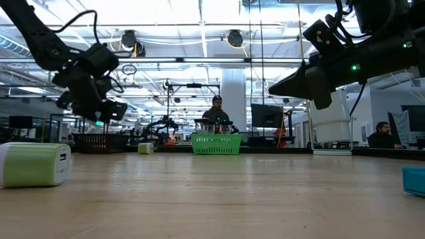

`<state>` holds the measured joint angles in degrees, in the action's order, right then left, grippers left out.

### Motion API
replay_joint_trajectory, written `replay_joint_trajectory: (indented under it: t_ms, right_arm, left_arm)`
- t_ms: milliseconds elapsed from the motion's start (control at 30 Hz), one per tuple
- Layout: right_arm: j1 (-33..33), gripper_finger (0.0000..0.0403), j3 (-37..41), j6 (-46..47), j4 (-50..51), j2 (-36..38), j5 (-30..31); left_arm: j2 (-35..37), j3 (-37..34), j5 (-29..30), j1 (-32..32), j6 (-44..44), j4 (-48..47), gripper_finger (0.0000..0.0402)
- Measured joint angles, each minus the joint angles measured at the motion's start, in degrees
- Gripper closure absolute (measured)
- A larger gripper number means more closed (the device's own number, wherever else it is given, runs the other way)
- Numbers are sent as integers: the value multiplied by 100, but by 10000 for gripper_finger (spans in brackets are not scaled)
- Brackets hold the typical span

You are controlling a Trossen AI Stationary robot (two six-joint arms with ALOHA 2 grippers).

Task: Pick & Place Office items
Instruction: Put the bottom green charger adapter into the yellow basket

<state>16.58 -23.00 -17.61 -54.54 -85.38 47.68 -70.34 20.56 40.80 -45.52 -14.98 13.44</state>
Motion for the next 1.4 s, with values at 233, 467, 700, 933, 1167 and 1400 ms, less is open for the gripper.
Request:
replay_joint_trajectory:
  t_ms: [233, 467, 700, 933, 1167, 1400]
  right_arm:
    - [-2, 381, 0, 1, -2, 0, 2]
    - [-51, 388, 2, 182, 81, 0, -267]
    - [-560, 401, 257, 964, -370, -2, -1814]
    - [-844, 402, 414, 1354, -584, -2, -2093]
    - [-839, 402, 422, 1344, -646, -2, -2096]
    - [-824, 402, 422, 1402, -635, -2, -2098]
  left_arm:
    - [1078, 0, -89, 557, 504, -688, 205]
    - [2168, 0, -1265, 1872, 478, -1805, 267]
    - [2092, -31, -2605, 3266, 696, -1095, 357]
    - [1446, -33, -3631, 3957, 1194, -150, 397]
    - [1057, 186, -3118, 5155, 870, -202, 398]
    - [354, 754, -2007, 6258, 542, -557, 389]
